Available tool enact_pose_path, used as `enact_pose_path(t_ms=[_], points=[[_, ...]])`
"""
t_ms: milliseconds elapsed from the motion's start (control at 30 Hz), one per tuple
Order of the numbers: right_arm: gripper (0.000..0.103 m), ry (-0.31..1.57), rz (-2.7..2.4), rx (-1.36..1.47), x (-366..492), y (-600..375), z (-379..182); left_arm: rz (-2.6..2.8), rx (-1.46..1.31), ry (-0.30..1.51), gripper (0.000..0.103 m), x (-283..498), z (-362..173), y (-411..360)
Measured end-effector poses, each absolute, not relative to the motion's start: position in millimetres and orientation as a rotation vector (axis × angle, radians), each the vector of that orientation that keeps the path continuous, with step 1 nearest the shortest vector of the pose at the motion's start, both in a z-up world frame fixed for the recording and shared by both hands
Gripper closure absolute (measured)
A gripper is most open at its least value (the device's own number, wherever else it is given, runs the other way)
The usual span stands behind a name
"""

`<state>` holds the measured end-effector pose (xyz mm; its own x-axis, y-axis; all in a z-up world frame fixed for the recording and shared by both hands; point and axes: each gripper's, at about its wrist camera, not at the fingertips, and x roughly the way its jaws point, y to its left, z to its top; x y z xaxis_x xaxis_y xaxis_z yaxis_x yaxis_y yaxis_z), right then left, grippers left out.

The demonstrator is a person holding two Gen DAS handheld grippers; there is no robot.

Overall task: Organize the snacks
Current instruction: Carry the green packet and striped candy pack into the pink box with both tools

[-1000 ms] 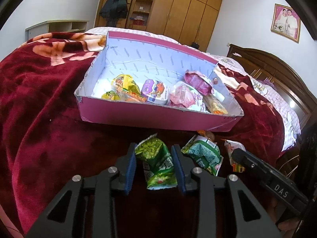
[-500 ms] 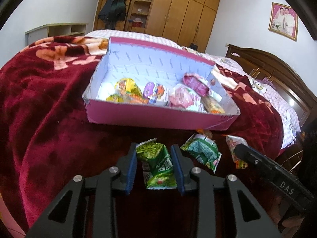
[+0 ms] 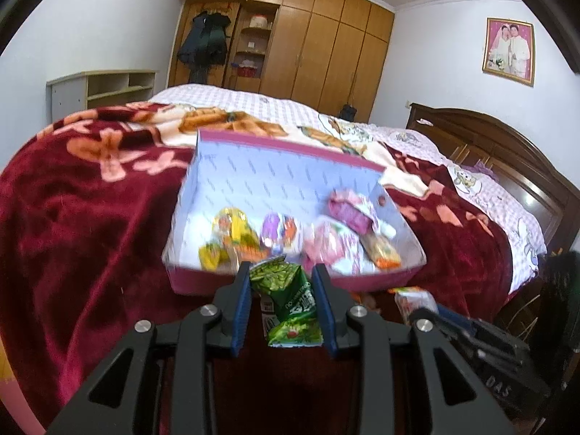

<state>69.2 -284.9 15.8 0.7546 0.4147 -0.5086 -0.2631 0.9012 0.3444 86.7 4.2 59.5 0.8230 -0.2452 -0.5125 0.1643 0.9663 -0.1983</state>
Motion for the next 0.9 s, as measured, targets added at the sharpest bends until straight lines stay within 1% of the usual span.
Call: enact_pose_path(t_ms=[300, 567, 900], points=[[0.071, 0.602, 0.397, 0.213, 90.7, -276.5, 29.1, -0.174, -0.128, 0.541, 0.069, 121.6, 70.0, 9.8], [0.071, 0.602, 0.389, 0.169, 106.8, -268.4, 36.3, -0.172, -0.125, 0.556, 0.069, 156.6, 62.3, 10.1], [0.071, 0.600, 0.384, 0.137, 128.0, -259.1, 44.1, -0.147, -0.076, 0.562, 0.069, 170.0, 47.1, 5.8]])
